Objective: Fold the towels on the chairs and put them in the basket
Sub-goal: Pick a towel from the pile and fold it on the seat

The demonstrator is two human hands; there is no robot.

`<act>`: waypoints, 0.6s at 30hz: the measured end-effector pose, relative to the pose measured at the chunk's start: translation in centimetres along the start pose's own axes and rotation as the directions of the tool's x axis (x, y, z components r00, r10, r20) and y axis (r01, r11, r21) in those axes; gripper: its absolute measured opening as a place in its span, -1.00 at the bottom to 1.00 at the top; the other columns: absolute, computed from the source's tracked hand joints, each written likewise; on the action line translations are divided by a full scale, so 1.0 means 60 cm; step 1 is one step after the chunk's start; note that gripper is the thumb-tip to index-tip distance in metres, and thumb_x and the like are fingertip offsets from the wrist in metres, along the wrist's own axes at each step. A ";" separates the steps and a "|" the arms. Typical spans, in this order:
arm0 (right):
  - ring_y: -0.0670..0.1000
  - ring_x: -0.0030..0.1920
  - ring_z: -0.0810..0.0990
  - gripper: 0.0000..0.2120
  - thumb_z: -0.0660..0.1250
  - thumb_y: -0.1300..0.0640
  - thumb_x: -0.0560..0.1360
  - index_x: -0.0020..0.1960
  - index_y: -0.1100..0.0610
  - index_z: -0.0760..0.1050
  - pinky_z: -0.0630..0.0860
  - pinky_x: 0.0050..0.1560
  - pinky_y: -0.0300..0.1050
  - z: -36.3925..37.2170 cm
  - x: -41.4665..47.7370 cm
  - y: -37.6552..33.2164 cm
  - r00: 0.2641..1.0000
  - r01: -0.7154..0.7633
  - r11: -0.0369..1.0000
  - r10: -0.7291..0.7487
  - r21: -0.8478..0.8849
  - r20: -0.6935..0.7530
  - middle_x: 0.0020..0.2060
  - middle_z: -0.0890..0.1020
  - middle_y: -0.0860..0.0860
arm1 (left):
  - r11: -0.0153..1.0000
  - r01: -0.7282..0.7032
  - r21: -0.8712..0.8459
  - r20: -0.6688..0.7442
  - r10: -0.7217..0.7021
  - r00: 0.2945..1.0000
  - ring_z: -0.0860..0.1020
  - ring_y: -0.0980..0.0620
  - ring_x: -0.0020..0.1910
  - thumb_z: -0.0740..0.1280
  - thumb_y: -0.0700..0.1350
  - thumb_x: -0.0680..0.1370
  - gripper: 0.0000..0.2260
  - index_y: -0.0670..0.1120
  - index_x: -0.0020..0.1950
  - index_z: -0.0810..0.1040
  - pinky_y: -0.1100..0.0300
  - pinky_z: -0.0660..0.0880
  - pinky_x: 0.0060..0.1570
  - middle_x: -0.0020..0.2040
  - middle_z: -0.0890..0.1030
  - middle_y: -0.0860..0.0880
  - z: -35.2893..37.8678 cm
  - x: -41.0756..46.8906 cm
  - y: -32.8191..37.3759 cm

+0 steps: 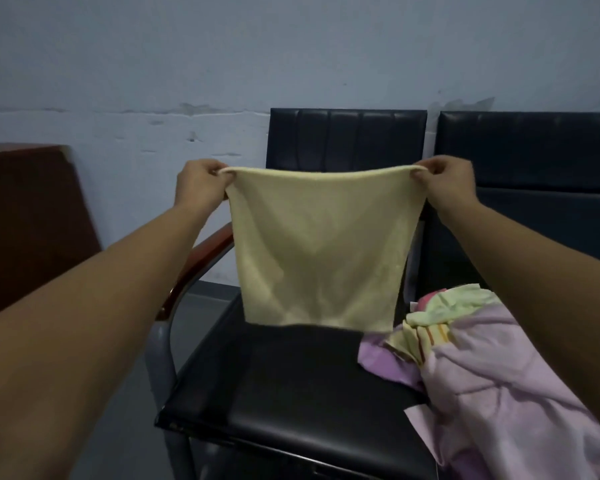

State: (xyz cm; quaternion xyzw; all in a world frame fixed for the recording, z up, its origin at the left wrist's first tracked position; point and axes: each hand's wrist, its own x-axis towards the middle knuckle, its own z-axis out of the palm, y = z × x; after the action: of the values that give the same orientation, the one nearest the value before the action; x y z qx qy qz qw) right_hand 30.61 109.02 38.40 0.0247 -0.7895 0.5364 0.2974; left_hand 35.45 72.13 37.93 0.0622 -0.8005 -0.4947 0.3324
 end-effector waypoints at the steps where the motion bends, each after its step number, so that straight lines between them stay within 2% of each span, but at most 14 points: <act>1: -0.04 0.04 0.57 -0.90 0.39 0.18 0.56 0.05 0.05 0.63 0.54 0.13 -0.08 -0.003 -0.002 -0.007 1.000 0.000 1.000 0.000 0.017 0.001 -0.09 0.60 -0.09 | 1.000 -0.028 -0.003 -0.019 0.028 0.999 0.64 -0.09 -0.04 0.40 -0.18 0.57 -0.91 -0.10 0.05 0.67 0.04 0.63 0.03 -0.04 0.66 -0.14 -0.006 -0.002 0.003; 5: -0.02 0.04 0.57 -0.88 0.39 0.20 0.56 0.08 0.09 0.65 0.53 0.12 -0.09 -0.015 -0.045 -0.006 1.000 -0.018 0.999 0.018 0.033 0.011 -0.07 0.62 -0.04 | 1.000 0.008 -0.018 0.035 -0.007 0.999 0.65 -0.12 -0.06 0.44 -0.17 0.54 -0.96 -0.02 -0.07 0.66 -0.06 0.62 0.10 -0.16 0.65 -0.08 -0.028 -0.032 -0.019; 7: -0.05 -0.03 0.57 -0.87 0.41 0.19 0.55 0.08 0.10 0.65 0.53 0.09 -0.08 -0.023 -0.087 0.015 0.998 -0.058 0.998 0.057 0.034 0.034 -0.10 0.62 -0.05 | 0.999 0.038 0.020 0.080 -0.040 0.996 0.66 -0.12 -0.07 0.46 -0.14 0.53 -0.93 0.03 -0.12 0.65 -0.07 0.62 0.09 -0.20 0.64 -0.01 -0.036 -0.060 -0.046; 9: -0.12 -0.10 0.52 -0.86 0.40 0.21 0.54 0.09 0.12 0.64 0.51 0.08 -0.09 -0.027 -0.139 0.049 0.987 -0.127 0.991 0.123 0.034 0.101 -0.13 0.59 -0.08 | 0.992 0.036 0.120 0.136 -0.052 0.989 0.64 -0.10 -0.06 0.43 -0.12 0.55 -0.96 -0.02 -0.06 0.68 0.04 0.58 0.05 -0.16 0.66 -0.03 -0.042 -0.101 -0.079; 11: -0.10 -0.14 0.53 -0.85 0.41 0.26 0.53 0.09 0.19 0.64 0.51 0.08 -0.06 -0.029 -0.191 0.091 0.969 -0.188 0.981 0.179 0.039 0.167 -0.13 0.63 -0.01 | 0.971 0.023 0.240 0.203 -0.074 0.976 0.60 -0.05 -0.04 0.38 -0.11 0.59 -0.88 -0.09 0.06 0.69 0.14 0.46 -0.03 -0.08 0.65 -0.05 -0.047 -0.151 -0.111; 13: -0.04 -0.18 0.54 -0.88 0.42 0.29 0.51 0.04 0.23 0.64 0.52 -0.03 -0.06 -0.031 -0.238 0.130 0.944 -0.244 0.970 0.234 0.017 0.231 -0.14 0.64 0.09 | 0.950 0.008 0.312 0.295 -0.104 0.950 0.58 -0.03 -0.04 0.36 -0.10 0.61 -0.84 -0.12 0.10 0.67 0.15 0.41 -0.07 -0.05 0.64 -0.05 -0.054 -0.197 -0.144; 15: 0.02 -0.20 0.51 -0.94 0.42 0.32 0.49 -0.06 0.23 0.64 0.45 -0.22 -0.15 -0.034 -0.277 0.165 0.908 -0.294 0.955 0.286 -0.018 0.307 -0.22 0.61 0.11 | 0.925 -0.021 0.379 0.382 -0.136 0.914 0.58 -0.06 -0.04 0.34 -0.09 0.63 -0.83 -0.16 0.08 0.66 0.14 0.39 -0.10 -0.05 0.64 -0.07 -0.062 -0.234 -0.175; 18: 0.10 -0.16 0.51 -0.91 0.39 0.36 0.48 -0.15 0.22 0.62 0.46 -0.21 -0.09 -0.038 -0.315 0.194 0.824 -0.393 0.917 0.384 -0.068 0.417 -0.22 0.57 0.15 | 0.926 0.055 0.372 0.454 -0.234 0.860 0.55 -0.06 -0.03 0.29 -0.11 0.65 -0.85 -0.13 0.01 0.62 0.06 0.43 -0.05 -0.06 0.61 -0.09 -0.075 -0.271 -0.206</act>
State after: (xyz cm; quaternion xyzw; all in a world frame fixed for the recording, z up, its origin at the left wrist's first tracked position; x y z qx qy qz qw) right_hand 43.02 110.64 19.87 -0.0183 -0.8176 0.5755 0.0039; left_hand 47.79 69.49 21.26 0.0531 -0.9256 -0.3692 0.0637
